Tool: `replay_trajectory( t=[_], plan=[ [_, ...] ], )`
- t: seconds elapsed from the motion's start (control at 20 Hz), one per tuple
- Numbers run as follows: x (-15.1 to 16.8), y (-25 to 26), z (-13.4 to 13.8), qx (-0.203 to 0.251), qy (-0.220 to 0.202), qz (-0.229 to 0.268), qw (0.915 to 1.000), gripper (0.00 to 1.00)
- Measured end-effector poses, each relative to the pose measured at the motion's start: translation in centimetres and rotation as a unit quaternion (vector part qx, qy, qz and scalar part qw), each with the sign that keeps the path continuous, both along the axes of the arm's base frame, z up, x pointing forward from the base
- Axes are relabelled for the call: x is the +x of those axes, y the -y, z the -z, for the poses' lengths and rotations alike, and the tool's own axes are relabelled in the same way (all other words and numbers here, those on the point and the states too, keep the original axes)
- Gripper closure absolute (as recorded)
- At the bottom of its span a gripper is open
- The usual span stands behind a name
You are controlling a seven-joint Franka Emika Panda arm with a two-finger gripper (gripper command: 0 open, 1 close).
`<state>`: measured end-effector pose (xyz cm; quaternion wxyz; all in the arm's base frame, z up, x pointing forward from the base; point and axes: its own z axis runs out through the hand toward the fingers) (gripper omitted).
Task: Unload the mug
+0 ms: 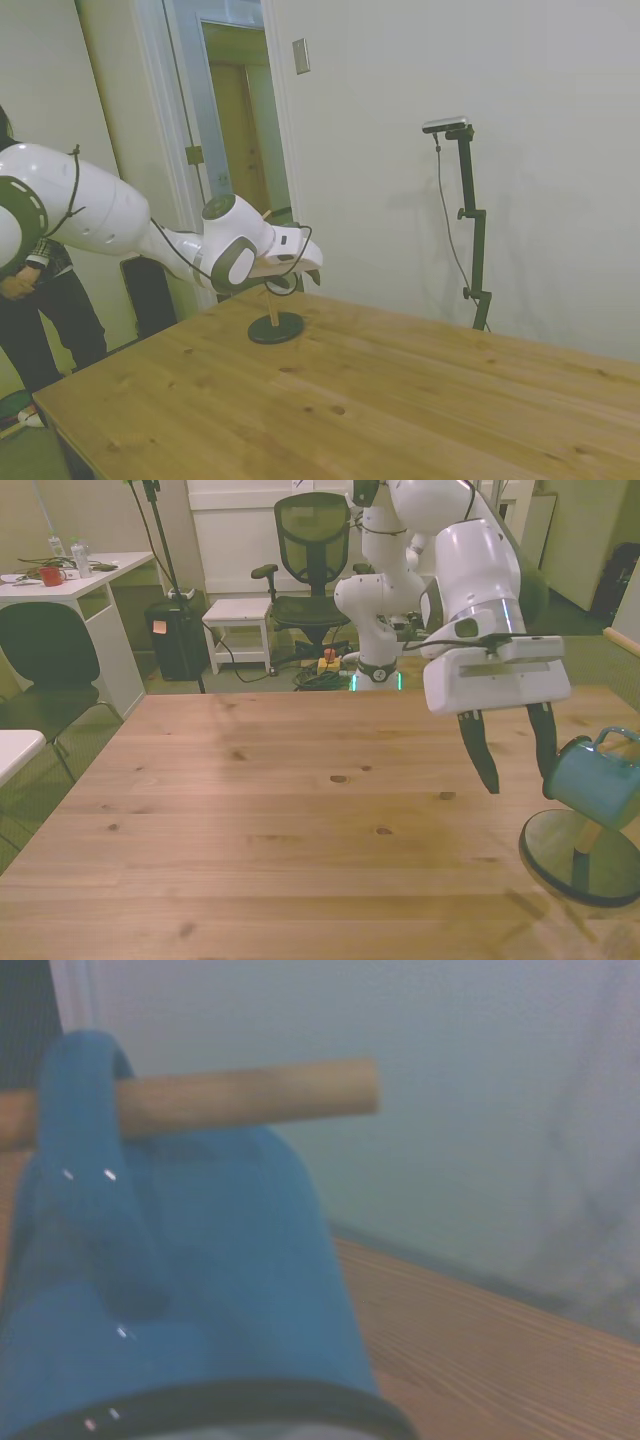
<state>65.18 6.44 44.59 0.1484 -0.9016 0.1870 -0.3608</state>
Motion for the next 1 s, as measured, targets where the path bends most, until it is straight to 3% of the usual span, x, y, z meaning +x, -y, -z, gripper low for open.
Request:
replay_trajectory(
  t=[0.25, 0.3, 1.0],
  plan=[
    [1.4, -1.3, 0.1, 0.005, 0.023, -0.016, 0.9996, 0.0],
    [1.5, -1.2, 0.0, 0.005, 0.025, -0.015, 0.9996, 1.0],
    [1.7, -0.3, -0.3, 0.007, 0.029, -0.018, 0.9994, 1.0]
  ],
)
